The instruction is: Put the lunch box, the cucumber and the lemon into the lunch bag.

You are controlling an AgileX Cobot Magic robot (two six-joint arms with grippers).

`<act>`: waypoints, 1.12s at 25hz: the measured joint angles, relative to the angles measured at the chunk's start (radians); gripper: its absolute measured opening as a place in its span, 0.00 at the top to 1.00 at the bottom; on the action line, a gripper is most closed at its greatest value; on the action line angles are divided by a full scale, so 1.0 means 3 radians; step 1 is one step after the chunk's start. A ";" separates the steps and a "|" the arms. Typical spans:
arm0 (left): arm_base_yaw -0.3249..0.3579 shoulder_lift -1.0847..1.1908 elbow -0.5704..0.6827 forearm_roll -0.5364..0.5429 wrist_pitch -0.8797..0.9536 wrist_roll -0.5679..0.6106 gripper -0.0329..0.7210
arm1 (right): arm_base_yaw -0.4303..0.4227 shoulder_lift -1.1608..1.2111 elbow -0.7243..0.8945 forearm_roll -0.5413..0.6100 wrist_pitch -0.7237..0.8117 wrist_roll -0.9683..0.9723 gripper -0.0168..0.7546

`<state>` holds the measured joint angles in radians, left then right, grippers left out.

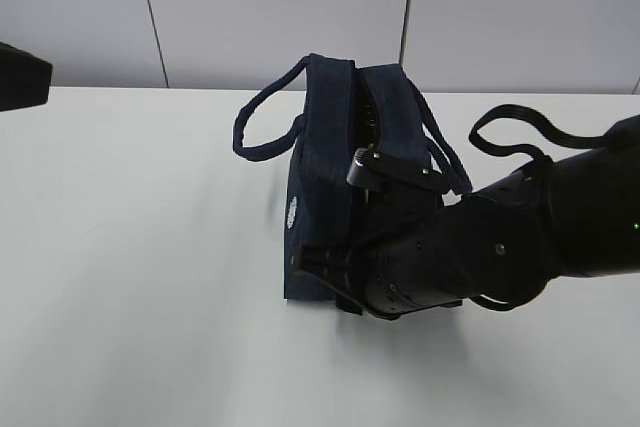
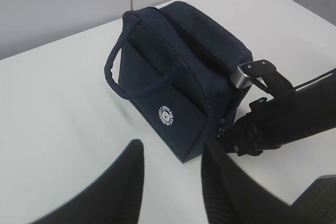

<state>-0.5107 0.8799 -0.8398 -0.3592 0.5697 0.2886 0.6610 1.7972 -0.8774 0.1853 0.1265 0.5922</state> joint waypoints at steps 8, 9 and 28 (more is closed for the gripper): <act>0.0000 0.0000 0.0000 0.0000 0.0052 0.0000 0.63 | 0.0000 0.0000 -0.0006 0.0000 0.0143 0.0000 0.98; 0.0000 0.0000 0.0000 0.0000 0.0052 0.0000 0.63 | 0.0000 0.0000 -0.0006 0.0000 0.0167 0.0000 0.98; 0.0000 0.0000 0.0000 0.0000 0.0052 0.0000 0.64 | 0.0000 -0.0324 -0.0012 -0.0229 0.0684 0.0011 0.98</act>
<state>-0.5107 0.8799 -0.8398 -0.3592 0.5853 0.2886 0.6610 1.7001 -0.8810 0.1165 0.3316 0.5955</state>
